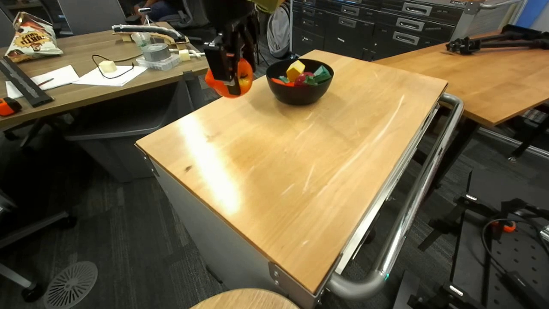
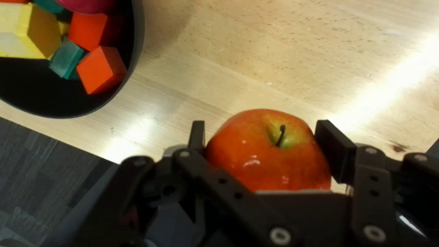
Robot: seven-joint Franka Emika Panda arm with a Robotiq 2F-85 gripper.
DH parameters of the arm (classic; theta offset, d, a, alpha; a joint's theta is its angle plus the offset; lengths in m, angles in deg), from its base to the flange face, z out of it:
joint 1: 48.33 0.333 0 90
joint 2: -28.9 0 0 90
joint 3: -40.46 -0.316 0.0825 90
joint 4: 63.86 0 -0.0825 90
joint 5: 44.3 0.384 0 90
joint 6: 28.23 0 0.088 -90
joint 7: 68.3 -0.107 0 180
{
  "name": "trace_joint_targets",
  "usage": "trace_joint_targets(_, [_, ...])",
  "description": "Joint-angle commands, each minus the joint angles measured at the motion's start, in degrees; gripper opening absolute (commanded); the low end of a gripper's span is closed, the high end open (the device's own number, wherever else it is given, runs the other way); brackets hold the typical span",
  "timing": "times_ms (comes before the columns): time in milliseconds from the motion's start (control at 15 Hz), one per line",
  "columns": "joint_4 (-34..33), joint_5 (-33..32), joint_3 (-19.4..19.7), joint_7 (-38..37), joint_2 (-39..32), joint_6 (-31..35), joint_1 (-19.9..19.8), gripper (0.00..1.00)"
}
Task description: Move the apple to the left, take the radish and blocks out of the black bowl
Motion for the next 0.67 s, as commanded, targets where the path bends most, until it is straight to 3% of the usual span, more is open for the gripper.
trace_joint_targets(0, [-12.02,1.95,0.92,0.51,-7.42,-12.16,1.05,0.53])
trace_joint_targets(200, [-15.34,2.49,1.21,0.21,-11.09,-17.41,0.85,0.53])
trace_joint_targets(600, [-16.34,8.57,-0.25,-0.12,-12.76,-14.59,-0.07,0.53])
